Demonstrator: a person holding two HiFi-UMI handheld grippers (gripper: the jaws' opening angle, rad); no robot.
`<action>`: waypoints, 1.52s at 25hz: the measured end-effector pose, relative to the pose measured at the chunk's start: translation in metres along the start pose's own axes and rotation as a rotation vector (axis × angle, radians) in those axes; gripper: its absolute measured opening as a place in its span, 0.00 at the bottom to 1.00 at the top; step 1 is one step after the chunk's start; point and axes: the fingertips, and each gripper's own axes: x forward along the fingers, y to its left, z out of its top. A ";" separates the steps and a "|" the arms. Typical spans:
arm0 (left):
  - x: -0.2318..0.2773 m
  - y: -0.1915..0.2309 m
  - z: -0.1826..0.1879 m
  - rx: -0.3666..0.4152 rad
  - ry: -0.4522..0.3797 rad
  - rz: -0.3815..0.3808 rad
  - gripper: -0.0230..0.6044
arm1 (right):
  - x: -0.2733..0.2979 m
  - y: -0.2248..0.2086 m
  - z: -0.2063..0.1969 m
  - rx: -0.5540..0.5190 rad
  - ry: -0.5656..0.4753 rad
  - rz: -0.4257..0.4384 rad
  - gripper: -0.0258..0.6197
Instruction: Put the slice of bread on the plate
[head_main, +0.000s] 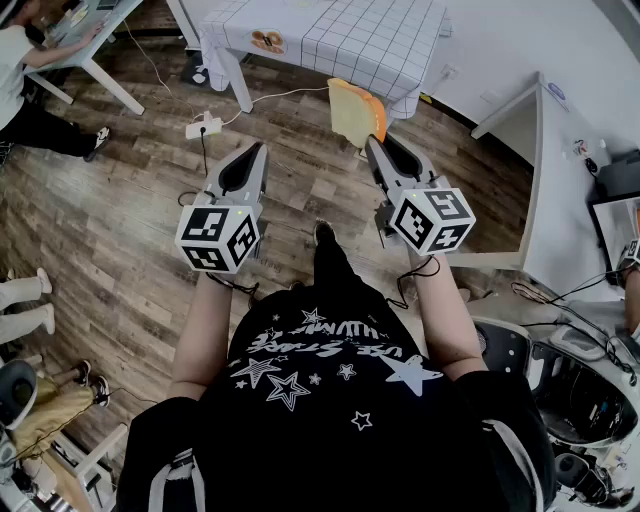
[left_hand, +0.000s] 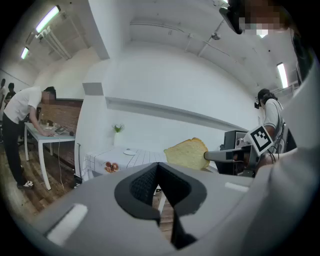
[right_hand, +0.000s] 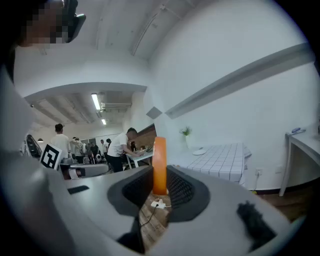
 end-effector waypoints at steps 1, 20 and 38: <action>0.002 0.000 0.000 -0.004 0.000 -0.002 0.05 | 0.001 -0.001 0.000 0.004 0.001 -0.005 0.18; 0.025 0.006 -0.005 -0.026 0.011 -0.033 0.05 | 0.023 0.000 -0.009 -0.007 0.046 0.026 0.18; 0.136 0.061 0.011 -0.043 0.018 -0.024 0.05 | 0.130 -0.081 0.020 -0.007 0.052 0.037 0.18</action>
